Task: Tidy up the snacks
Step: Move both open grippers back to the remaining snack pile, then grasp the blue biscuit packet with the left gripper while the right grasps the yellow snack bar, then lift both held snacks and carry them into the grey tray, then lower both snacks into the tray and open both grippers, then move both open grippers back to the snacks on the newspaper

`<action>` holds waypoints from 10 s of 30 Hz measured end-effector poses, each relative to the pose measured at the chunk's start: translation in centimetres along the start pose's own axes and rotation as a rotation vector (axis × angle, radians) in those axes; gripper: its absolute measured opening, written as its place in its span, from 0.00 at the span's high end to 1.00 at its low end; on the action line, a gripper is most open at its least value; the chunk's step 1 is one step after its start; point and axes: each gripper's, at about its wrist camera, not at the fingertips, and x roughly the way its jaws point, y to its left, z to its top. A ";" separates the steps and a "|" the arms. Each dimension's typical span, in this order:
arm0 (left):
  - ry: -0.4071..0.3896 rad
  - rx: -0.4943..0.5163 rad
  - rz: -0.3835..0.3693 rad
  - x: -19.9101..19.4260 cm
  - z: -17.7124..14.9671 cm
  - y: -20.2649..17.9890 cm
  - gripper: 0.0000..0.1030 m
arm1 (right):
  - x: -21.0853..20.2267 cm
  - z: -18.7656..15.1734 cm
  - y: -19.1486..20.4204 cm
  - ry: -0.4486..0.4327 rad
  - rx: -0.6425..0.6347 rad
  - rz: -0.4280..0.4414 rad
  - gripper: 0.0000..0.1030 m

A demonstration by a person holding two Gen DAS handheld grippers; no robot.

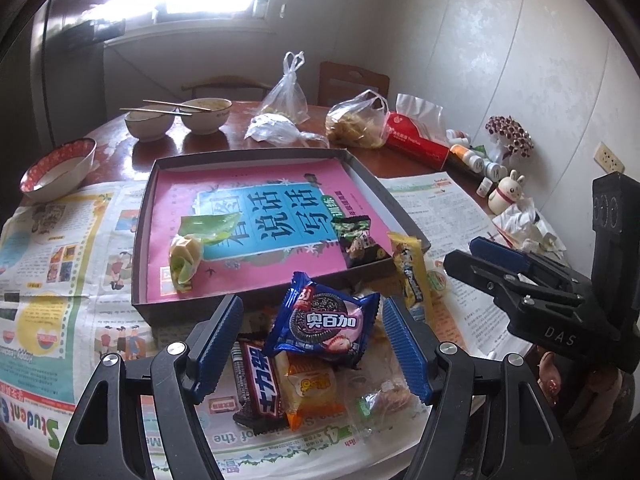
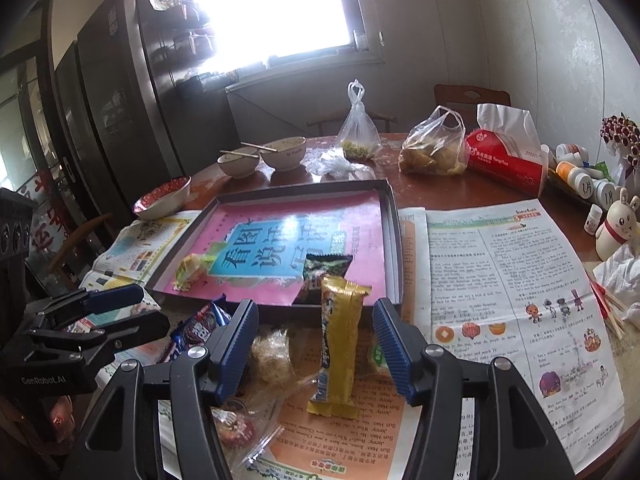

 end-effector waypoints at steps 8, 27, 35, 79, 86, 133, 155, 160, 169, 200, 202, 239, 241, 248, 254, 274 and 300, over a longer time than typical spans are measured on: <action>0.026 0.034 -0.002 0.7 -0.5 -0.7 0.28 | 0.9 -1.2 -0.5 0.042 0.007 -0.006 0.42; 0.089 0.095 0.004 3.7 -1.2 -1.3 0.28 | 2.3 -1.6 -0.8 0.078 0.008 -0.002 0.42; 0.107 0.101 0.014 5.1 -1.2 -1.1 0.28 | 3.8 -1.5 -0.7 0.093 -0.007 -0.007 0.43; 0.075 0.028 -0.003 5.1 -0.4 0.8 0.47 | 4.2 0.1 -0.3 0.036 -0.018 0.046 0.84; 0.040 0.003 0.003 3.9 0.3 1.4 0.47 | 3.0 1.3 -0.1 -0.010 -0.021 0.053 0.84; 0.004 -0.082 0.044 8.5 5.8 3.3 0.47 | 5.6 5.6 -3.0 -0.086 0.057 0.033 0.84; 0.054 -0.061 0.071 10.9 5.2 3.2 0.47 | 9.1 4.3 -4.1 0.026 0.073 0.029 0.84; 0.060 -0.063 0.073 11.0 5.1 3.3 0.47 | 9.4 4.2 -4.0 0.035 0.071 0.027 0.84; 0.070 -0.062 0.077 11.2 5.1 3.2 0.47 | 10.1 4.0 -4.3 0.065 0.086 0.019 0.82; 0.081 -0.049 0.081 11.1 5.0 3.0 0.45 | 9.2 4.0 -3.6 0.048 0.069 -0.018 0.63; 0.077 -0.050 0.080 10.9 5.1 3.1 0.44 | 8.9 4.1 -3.4 0.039 0.057 -0.028 0.61; -0.031 -0.094 0.074 5.6 5.4 3.5 0.27 | 6.1 4.5 -1.4 -0.039 -0.013 -0.033 0.42; -0.036 -0.098 0.068 5.3 5.3 3.5 0.25 | 6.0 4.5 -1.4 -0.043 -0.012 -0.029 0.41; -0.041 -0.102 0.051 4.3 5.1 3.5 0.24 | 5.3 4.5 -1.1 -0.054 -0.015 -0.019 0.38; -0.045 -0.091 0.056 3.1 4.5 3.5 0.24 | 4.5 4.4 -0.6 -0.057 -0.020 0.006 0.37; -0.008 -0.108 0.101 0.4 1.5 5.1 0.24 | 2.4 3.1 2.2 -0.037 -0.083 0.056 0.35; 0.075 -0.101 0.151 0.0 -1.5 5.5 0.24 | 2.1 0.6 3.2 0.031 -0.113 0.071 0.35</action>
